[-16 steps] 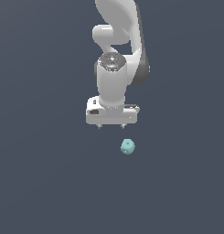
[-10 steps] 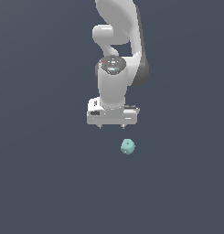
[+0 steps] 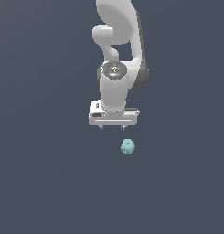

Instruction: Pick up the object and move it to a goal position.

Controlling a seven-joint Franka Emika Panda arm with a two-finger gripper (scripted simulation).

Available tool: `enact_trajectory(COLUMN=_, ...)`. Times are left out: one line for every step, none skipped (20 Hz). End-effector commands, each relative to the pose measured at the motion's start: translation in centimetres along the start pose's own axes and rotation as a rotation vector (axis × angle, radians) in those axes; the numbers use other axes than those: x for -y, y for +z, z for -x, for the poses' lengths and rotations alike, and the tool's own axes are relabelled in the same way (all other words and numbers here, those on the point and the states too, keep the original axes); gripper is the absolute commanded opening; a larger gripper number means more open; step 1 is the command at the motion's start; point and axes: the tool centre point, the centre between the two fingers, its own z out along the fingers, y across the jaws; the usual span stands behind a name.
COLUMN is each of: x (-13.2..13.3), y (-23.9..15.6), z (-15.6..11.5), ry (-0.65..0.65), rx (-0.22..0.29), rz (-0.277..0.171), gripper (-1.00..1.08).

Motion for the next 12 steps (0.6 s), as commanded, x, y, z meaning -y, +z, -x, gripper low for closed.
enact_trajectory(x=0.2, y=0.2, z=-0.1, ry=0.011, rx=0.000, rz=0.000, gripper=1.00)
enact_trajectory(x=0.3, y=0.2, z=-0.2, ry=0.018, rx=0.000, rz=-0.001, gripper=1.00)
enact_trajectory(x=0.4, y=0.3, z=-0.2, ry=0.026, rx=0.000, rz=-0.001, gripper=1.00)
enact_trajectory(x=0.6, y=0.5, z=-0.3, ry=0.035, rx=0.000, rz=-0.002, gripper=1.00)
enact_trajectory(x=0.7, y=0.6, z=-0.4, ry=0.045, rx=0.000, rz=-0.002, gripper=1.00)
enact_trajectory(x=0.9, y=0.7, z=-0.5, ry=0.057, rx=0.000, rz=-0.003, gripper=1.00)
enact_trajectory(x=1.1, y=0.9, z=-0.6, ry=0.069, rx=0.000, rz=-0.003, gripper=1.00)
enact_trajectory(x=1.3, y=1.0, z=-0.8, ry=0.083, rx=0.000, rz=-0.004, gripper=1.00)
enact_trajectory(x=1.6, y=1.2, z=-0.9, ry=0.097, rx=0.000, rz=-0.004, gripper=1.00)
enact_trajectory(x=1.8, y=1.4, z=-1.0, ry=0.113, rx=0.000, rz=-0.005, gripper=1.00)
enact_trajectory(x=2.1, y=1.6, z=-1.2, ry=0.130, rx=0.000, rz=-0.006, gripper=1.00)
enact_trajectory(x=2.4, y=1.8, z=-1.3, ry=0.147, rx=-0.001, rz=-0.006, gripper=1.00)
